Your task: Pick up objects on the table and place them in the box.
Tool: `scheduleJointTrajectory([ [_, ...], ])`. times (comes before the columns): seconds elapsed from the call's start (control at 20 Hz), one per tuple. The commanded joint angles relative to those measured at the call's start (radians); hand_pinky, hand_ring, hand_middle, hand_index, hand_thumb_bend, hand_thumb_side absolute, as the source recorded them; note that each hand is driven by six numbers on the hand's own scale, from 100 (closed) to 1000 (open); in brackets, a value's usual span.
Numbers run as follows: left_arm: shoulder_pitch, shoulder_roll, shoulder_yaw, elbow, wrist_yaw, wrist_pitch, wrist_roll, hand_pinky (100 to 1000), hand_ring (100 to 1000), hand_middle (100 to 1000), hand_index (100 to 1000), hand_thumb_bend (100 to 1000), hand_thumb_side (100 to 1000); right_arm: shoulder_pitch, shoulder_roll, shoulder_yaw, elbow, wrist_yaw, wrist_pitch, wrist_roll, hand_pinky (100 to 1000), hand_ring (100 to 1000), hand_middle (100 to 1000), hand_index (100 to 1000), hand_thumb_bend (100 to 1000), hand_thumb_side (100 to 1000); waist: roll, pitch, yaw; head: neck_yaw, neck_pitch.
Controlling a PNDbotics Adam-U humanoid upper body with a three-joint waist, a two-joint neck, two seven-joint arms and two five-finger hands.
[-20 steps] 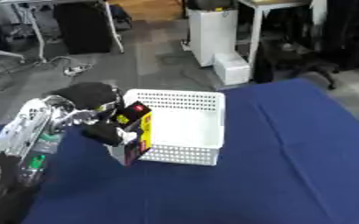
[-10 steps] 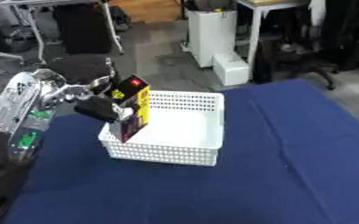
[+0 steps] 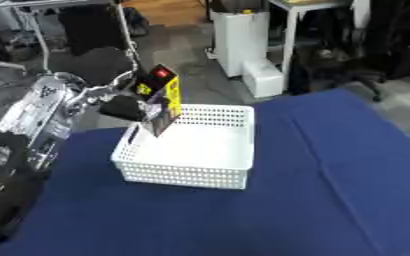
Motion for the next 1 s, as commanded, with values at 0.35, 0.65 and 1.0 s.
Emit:
scheduleJointTrajectory([
  [0.35, -0.073, -0.067, 0.064, 0.414, -0.092, -0.032, 0.357, 303, 600, 664, 767, 578, 884, -0.053, -0.026, -0.003, -0.013, -0.036, -0.049, 0.078, 189, 278, 387, 470, 100, 1000, 0.002, -0.002, -0.03, 0.021, -0.028],
  [0.65, -0.079, -0.081, 0.111, 0.562, -0.243, -0.061, 0.387, 644, 803, 853, 853, 743, 902, -0.07, -0.026, -0.009, -0.013, -0.052, -0.031, 0.071, 188, 278, 387, 470, 100, 1000, 0.005, -0.002, -0.041, 0.012, -0.042],
  [1.0, -0.063, -0.036, 0.084, 0.362, -0.022, -0.134, 0.478, 436, 675, 820, 820, 699, 842, -0.061, -0.03, -0.013, -0.013, -0.049, -0.033, 0.074, 189, 277, 387, 470, 100, 1000, 0.007, -0.003, -0.03, -0.007, -0.054],
])
